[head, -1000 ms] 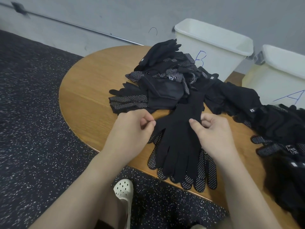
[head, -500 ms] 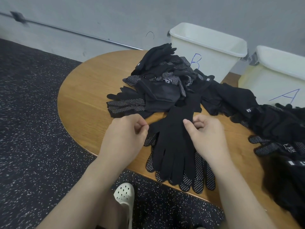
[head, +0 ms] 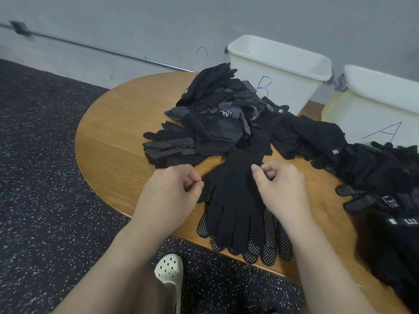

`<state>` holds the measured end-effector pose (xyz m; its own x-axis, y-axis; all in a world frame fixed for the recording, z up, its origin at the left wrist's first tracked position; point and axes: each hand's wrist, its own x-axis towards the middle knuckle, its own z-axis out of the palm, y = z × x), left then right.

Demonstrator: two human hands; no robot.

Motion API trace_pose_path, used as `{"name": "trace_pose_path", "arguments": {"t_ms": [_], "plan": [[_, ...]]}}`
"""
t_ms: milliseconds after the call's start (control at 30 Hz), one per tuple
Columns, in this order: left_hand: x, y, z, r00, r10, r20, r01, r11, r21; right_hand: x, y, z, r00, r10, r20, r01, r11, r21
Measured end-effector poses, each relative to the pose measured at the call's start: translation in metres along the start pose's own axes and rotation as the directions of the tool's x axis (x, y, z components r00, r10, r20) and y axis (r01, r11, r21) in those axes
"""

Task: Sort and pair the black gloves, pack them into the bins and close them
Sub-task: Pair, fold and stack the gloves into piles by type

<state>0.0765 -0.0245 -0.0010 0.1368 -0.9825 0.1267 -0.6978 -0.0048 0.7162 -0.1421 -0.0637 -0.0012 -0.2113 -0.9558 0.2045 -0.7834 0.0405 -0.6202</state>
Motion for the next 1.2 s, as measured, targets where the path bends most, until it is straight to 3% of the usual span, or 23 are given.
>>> {"name": "trace_pose_path", "arguments": {"t_ms": [267, 400, 600, 800, 1033, 1200], "plan": [[-0.002, 0.0, 0.001, 0.999, 0.037, 0.018, -0.037, 0.999, 0.019, 0.001, 0.004, 0.007, 1.0, 0.015, -0.019, -0.016, 0.997, -0.077], [-0.006, 0.003, -0.001, 0.989, 0.146, 0.012, -0.146, 0.989, 0.018, -0.002, 0.003, 0.005, 0.998, -0.05, -0.046, 0.043, 0.991, -0.129], [-0.016, 0.003, -0.004, 0.966, 0.239, 0.099, -0.251, 0.96, 0.126, -0.018, 0.007, -0.009, 0.981, -0.192, 0.037, 0.195, 0.972, -0.131], [-0.019, -0.005, 0.003, 0.963, 0.149, 0.224, -0.144, 0.989, -0.039, -0.047, 0.01, -0.03, 0.917, -0.393, 0.067, 0.395, 0.918, -0.026], [-0.02, 0.001, 0.002, 0.96, 0.105, 0.26, -0.075, 0.99, -0.122, -0.096, 0.013, -0.029, 0.759, -0.559, 0.334, 0.583, 0.812, 0.033], [-0.026, 0.005, -0.007, 0.94, 0.114, 0.322, -0.063, 0.984, -0.164, -0.104, 0.017, -0.024, 0.775, -0.557, 0.299, 0.578, 0.816, 0.022]]}}
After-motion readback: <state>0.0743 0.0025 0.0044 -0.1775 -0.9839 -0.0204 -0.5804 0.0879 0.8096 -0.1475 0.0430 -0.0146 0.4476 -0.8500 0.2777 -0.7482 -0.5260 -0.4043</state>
